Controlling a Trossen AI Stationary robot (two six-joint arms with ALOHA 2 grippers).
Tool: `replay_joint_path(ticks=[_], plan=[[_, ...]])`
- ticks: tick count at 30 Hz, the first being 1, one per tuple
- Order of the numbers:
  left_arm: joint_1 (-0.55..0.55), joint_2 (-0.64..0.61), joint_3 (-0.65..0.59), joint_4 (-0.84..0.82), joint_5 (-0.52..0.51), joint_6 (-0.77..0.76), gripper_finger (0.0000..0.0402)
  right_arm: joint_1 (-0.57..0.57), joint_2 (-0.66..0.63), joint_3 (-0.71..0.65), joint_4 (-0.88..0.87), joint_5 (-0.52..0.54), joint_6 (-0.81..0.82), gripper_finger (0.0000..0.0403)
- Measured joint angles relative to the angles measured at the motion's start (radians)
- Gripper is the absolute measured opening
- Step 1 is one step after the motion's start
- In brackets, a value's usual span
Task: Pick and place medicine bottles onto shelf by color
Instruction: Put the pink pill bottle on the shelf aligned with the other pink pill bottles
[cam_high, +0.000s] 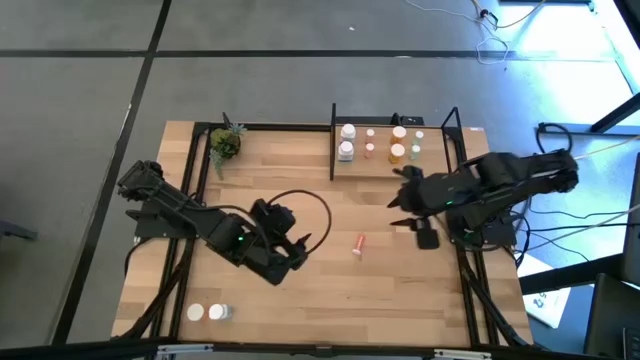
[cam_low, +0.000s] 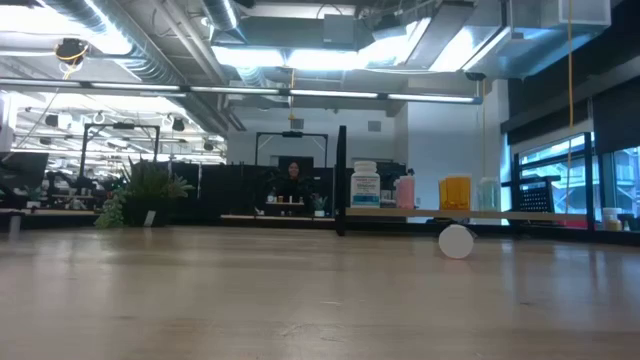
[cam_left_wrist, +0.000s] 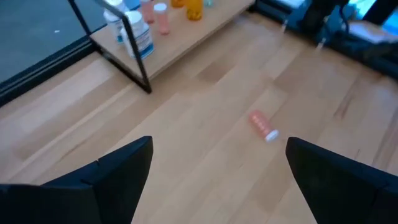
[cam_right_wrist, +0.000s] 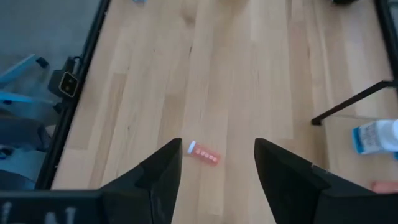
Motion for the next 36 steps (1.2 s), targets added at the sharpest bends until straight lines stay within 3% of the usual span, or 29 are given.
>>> replay_joint_path(ticks=[4, 10, 17, 30, 36], plan=[[0.023, 0.046, -0.024, 0.142, -0.001, 0.082, 0.0363, 0.006, -0.073, -0.001, -0.028, -0.001, -0.012, 0.0202], [0.035, 0.184, -0.035, 0.381, 0.049, 0.341, 0.0363, 0.006, -0.153, -0.001, -0.052, -0.009, -0.015, 0.0202], [0.060, 0.340, -0.035, 0.563, 0.083, 0.353, 0.0363, 0.006, -0.187, -0.002, -0.053, -0.057, -0.048, 0.0202], [0.082, 0.550, -0.035, 0.841, 0.177, 0.353, 0.0363, 0.006, -0.183, -0.007, -0.066, -0.054, -0.132, 0.0202], [0.106, 0.614, -0.035, 0.926, 0.176, 0.352, 0.0363, 0.006, -0.184, -0.131, -0.067, -0.069, -0.149, 0.0202]])
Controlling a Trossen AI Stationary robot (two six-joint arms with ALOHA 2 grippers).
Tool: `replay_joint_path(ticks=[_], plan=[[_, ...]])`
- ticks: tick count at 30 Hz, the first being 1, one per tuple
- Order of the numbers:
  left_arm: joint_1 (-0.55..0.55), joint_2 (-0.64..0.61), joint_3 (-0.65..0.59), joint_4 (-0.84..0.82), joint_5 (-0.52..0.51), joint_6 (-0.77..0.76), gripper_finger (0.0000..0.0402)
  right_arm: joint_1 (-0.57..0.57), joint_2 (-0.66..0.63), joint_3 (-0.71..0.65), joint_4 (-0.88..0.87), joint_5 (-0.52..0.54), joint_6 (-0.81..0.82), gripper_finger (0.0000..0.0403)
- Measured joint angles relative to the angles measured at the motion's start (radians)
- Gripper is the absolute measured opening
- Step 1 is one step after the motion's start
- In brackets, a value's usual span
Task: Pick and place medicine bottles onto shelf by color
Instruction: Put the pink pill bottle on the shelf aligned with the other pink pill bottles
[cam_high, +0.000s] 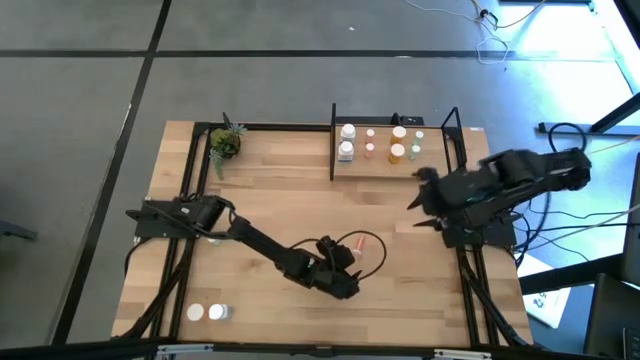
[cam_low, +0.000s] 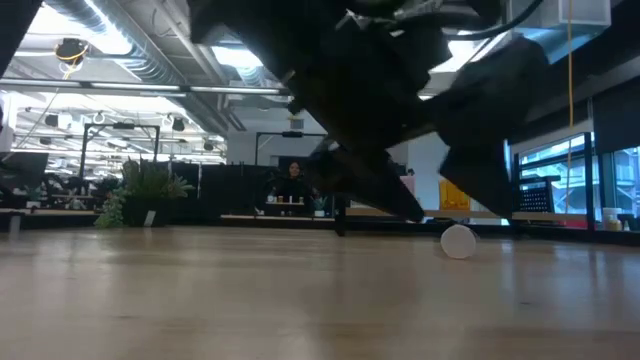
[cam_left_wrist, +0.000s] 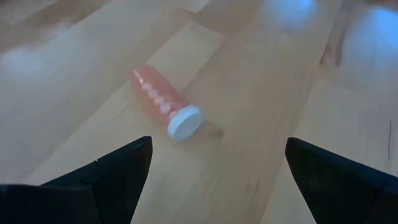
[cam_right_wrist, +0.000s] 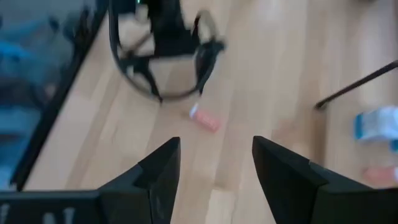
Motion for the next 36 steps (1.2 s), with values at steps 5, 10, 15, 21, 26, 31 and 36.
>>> replay_joint_path(ticks=[5, 10, 15, 21, 26, 31, 36], plan=[[0.014, 0.015, 0.000, 0.026, 0.000, 0.008, 0.0363, 0.000, 0.001, -0.184, 0.062, -0.041, -0.062, 0.0202], [0.013, 0.015, 0.000, 0.025, 0.004, 0.049, 0.0363, 0.000, 0.001, -0.389, 0.211, -0.049, -0.111, 0.0202], [-0.006, 0.003, 0.000, 0.001, 0.010, 0.030, 0.0363, -0.001, 0.001, -0.584, 0.461, -0.056, -0.167, 0.0202], [-0.034, -0.083, 0.002, -0.114, -0.005, -0.004, 0.0363, -0.004, 0.001, -0.770, 0.779, -0.058, -0.187, 0.0202], [-0.040, -0.133, 0.002, -0.195, -0.016, -0.056, 0.0363, -0.005, 0.015, -0.924, 1.048, -0.098, -0.223, 0.0202], [-0.039, -0.145, 0.000, -0.195, -0.001, -0.097, 0.0363, -0.056, 0.067, -1.037, 1.267, -0.052, -0.196, 0.0202], [-0.039, -0.145, 0.000, -0.197, 0.005, -0.121, 0.0363, -0.128, 0.158, -1.075, 1.417, -0.030, -0.144, 0.0202]])
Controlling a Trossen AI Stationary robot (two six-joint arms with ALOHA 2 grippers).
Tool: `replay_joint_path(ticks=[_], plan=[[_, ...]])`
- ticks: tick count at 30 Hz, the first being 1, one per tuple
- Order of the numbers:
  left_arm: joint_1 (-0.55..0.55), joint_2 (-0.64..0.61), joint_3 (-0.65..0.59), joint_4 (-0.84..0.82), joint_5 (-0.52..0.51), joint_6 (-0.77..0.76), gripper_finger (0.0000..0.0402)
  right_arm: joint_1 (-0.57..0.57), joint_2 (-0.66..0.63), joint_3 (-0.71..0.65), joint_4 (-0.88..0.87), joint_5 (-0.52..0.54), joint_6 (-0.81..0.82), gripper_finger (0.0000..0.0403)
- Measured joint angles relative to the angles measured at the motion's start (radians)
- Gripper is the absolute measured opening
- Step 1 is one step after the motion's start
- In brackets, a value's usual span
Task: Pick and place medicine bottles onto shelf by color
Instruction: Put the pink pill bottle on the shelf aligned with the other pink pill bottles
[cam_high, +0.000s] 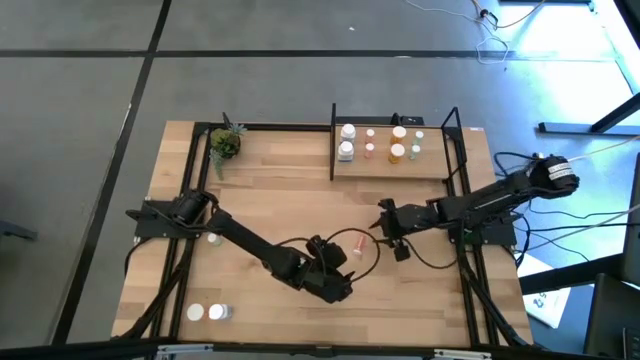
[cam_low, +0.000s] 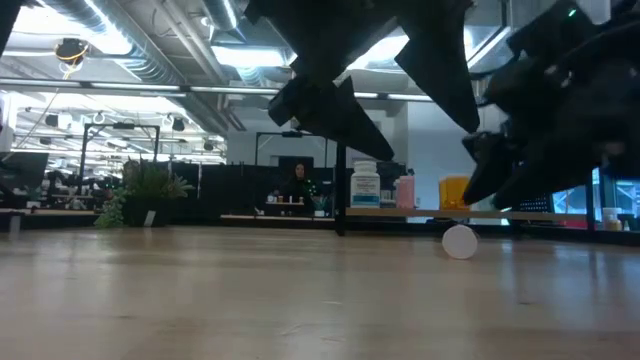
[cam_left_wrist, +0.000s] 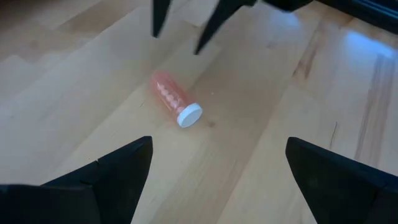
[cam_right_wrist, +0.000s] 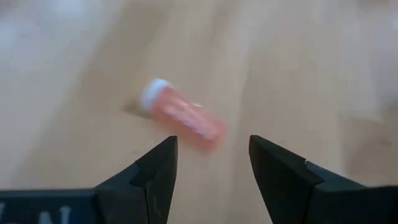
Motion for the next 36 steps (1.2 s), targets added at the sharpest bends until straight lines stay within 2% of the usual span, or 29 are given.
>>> replay_joint_path(ticks=[7, 15, 30, 36], plan=[[0.000, 0.000, 0.000, 0.000, 0.010, -0.032, 0.0363, -0.056, 0.101, -0.004, 0.127, 0.102, -0.008, 0.0202], [-0.005, 0.000, 0.000, -0.001, 0.025, -0.037, 0.0363, -0.070, 0.112, -0.004, 0.097, 0.109, -0.008, 0.0202], [-0.002, 0.000, 0.000, -0.002, 0.021, -0.030, 0.0363, -0.070, 0.244, -0.003, 0.190, 0.095, 0.023, 0.0202], [-0.002, 0.000, 0.000, -0.004, 0.020, -0.029, 0.0363, -0.069, 0.285, -0.003, 0.245, -0.010, 0.074, 0.0202]])
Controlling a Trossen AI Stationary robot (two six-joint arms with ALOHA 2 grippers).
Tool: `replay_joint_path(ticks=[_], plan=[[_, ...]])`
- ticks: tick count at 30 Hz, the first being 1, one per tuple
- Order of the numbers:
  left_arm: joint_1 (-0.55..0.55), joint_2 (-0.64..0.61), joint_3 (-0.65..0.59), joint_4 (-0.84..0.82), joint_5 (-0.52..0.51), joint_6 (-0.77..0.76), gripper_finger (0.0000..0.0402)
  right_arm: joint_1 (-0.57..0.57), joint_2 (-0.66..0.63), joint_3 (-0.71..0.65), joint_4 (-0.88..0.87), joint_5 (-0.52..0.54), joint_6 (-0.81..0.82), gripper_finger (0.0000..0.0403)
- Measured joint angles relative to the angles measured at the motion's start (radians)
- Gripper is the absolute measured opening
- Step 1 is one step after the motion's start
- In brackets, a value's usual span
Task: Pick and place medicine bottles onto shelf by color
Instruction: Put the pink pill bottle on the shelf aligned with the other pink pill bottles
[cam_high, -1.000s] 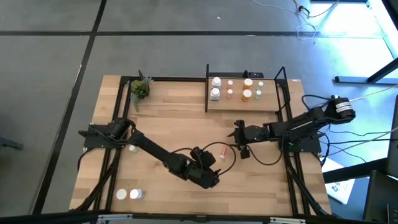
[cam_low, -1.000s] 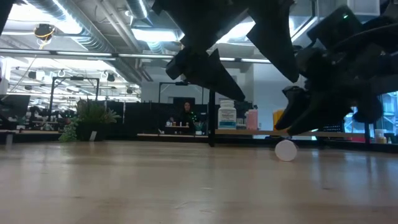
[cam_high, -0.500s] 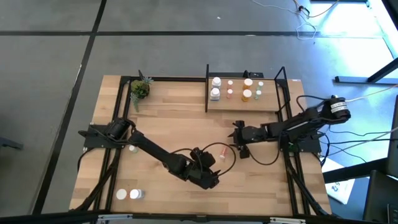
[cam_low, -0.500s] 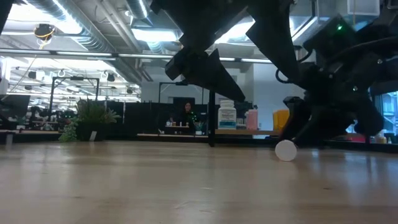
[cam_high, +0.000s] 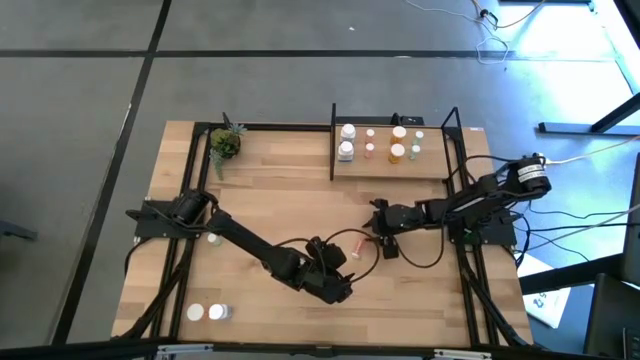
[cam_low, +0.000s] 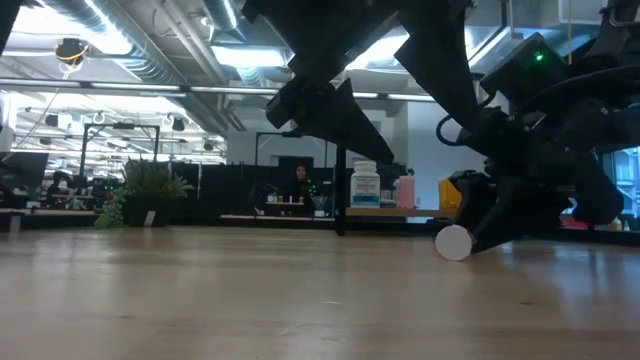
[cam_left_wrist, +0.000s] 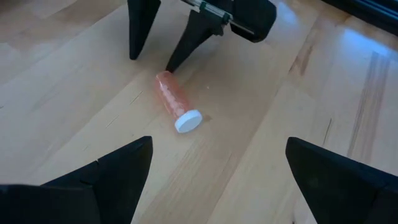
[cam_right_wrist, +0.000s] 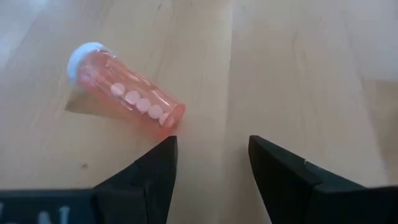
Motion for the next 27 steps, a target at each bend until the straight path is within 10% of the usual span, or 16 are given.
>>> replay_joint_path(ticks=[14, 27], plan=[[0.002, 0.013, 0.000, -0.006, -0.016, -0.003, 0.0363, 0.006, -0.066, 0.000, -0.040, 0.002, 0.050, 0.0202], [0.007, 0.035, 0.000, -0.002, -0.032, 0.003, 0.0363, 0.006, -0.376, 0.000, -0.338, 0.083, 0.051, 0.0202]])
